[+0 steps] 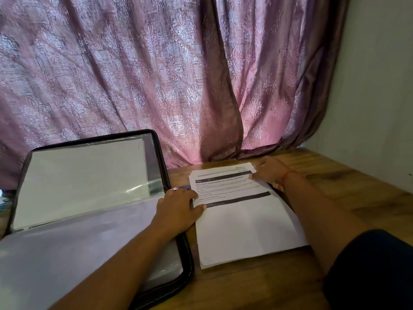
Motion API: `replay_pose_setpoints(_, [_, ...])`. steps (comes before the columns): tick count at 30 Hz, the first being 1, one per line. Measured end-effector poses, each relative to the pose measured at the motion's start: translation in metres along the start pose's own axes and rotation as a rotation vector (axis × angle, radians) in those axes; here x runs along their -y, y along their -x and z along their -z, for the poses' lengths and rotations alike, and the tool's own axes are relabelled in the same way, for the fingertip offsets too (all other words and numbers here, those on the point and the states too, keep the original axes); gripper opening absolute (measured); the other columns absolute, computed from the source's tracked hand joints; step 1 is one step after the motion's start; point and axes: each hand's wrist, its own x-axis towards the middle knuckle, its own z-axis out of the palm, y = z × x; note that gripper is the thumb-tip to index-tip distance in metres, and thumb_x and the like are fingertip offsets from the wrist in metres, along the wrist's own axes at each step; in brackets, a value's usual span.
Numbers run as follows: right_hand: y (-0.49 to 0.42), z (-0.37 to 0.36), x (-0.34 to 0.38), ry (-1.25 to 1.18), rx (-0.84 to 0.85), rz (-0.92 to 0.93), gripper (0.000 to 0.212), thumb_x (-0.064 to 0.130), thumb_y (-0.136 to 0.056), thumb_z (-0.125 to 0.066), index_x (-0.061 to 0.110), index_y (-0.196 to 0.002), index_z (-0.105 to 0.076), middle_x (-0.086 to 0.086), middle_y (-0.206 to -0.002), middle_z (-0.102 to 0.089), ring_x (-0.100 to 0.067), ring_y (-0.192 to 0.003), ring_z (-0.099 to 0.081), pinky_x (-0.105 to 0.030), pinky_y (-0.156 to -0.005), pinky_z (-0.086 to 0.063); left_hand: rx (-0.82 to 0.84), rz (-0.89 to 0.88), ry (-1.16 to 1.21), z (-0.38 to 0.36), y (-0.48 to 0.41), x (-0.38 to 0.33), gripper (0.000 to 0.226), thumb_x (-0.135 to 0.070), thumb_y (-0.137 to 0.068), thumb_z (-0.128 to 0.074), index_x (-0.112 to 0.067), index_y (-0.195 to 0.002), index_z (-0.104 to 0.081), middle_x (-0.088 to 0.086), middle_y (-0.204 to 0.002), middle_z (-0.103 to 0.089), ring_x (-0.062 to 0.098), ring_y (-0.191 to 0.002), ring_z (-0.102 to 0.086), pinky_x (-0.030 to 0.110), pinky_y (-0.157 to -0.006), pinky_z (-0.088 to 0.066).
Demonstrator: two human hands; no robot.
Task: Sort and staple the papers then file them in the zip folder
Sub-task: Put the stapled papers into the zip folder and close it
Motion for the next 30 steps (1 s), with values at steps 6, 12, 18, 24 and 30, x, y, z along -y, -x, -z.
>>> replay_pose_setpoints(6, [-0.002, 0.004, -0.001, -0.03, -0.009, 0.004, 0.036, 0.02, -0.08, -0.08, -0.001, -0.107, -0.07, -0.01, -0.107, -0.07, -0.023, -0.099, -0.063, -0.03, -0.086, -0.049, 0.013, 0.018, 0.013, 0.002, 0.002, -0.002, 0.046, -0.051, -0.095, -0.061, -0.027, -0.135, -0.06, -0.007, -0.143, -0.057, 0.019, -0.122, -0.057, 0.033, -0.102, -0.047])
replay_pose_setpoints(12, [0.004, 0.007, 0.0, -0.174, -0.03, 0.029, 0.027, 0.011, -0.083, -0.076, 0.0, -0.107, -0.071, -0.01, -0.102, -0.071, -0.02, -0.087, -0.065, -0.027, -0.078, -0.05, 0.013, 0.019, 0.047, 0.004, 0.005, -0.004, 0.047, -0.049, -0.095, -0.062, -0.029, -0.137, -0.056, -0.007, -0.143, -0.057, 0.019, -0.122, -0.059, 0.03, -0.099, -0.047])
replay_pose_setpoints(18, [0.006, 0.007, 0.007, -0.397, 0.088, 0.118, 0.017, 0.009, -0.085, -0.075, 0.006, -0.102, -0.075, -0.008, -0.096, -0.076, -0.02, -0.082, -0.073, -0.032, -0.08, -0.06, 0.011, 0.03, 0.121, 0.004, 0.004, -0.003, 0.05, -0.05, -0.093, -0.065, -0.032, -0.138, -0.054, -0.008, -0.14, -0.06, 0.018, -0.12, -0.062, 0.026, -0.089, -0.046])
replay_pose_setpoints(24, [0.011, 0.006, 0.016, -0.217, 0.186, 0.307, 0.028, 0.023, -0.094, -0.065, 0.015, -0.121, -0.066, 0.002, -0.114, -0.071, -0.018, -0.105, -0.067, -0.037, -0.097, -0.052, 0.023, 0.061, 0.229, 0.004, 0.004, -0.001, 0.052, -0.047, -0.092, -0.068, -0.029, -0.137, -0.05, -0.006, -0.138, -0.062, 0.019, -0.119, -0.063, 0.027, -0.09, -0.05])
replay_pose_setpoints(30, [0.015, 0.01, 0.021, -0.828, 0.174, 0.286, 0.031, 0.011, -0.095, -0.061, 0.006, -0.125, -0.061, -0.014, -0.121, -0.068, -0.034, -0.111, -0.066, -0.051, -0.096, -0.051, 0.031, 0.12, 0.684, 0.018, 0.006, 0.004, 0.056, -0.044, -0.092, -0.069, -0.032, -0.141, -0.044, -0.017, -0.136, -0.057, 0.012, -0.126, -0.057, 0.038, -0.102, -0.051])
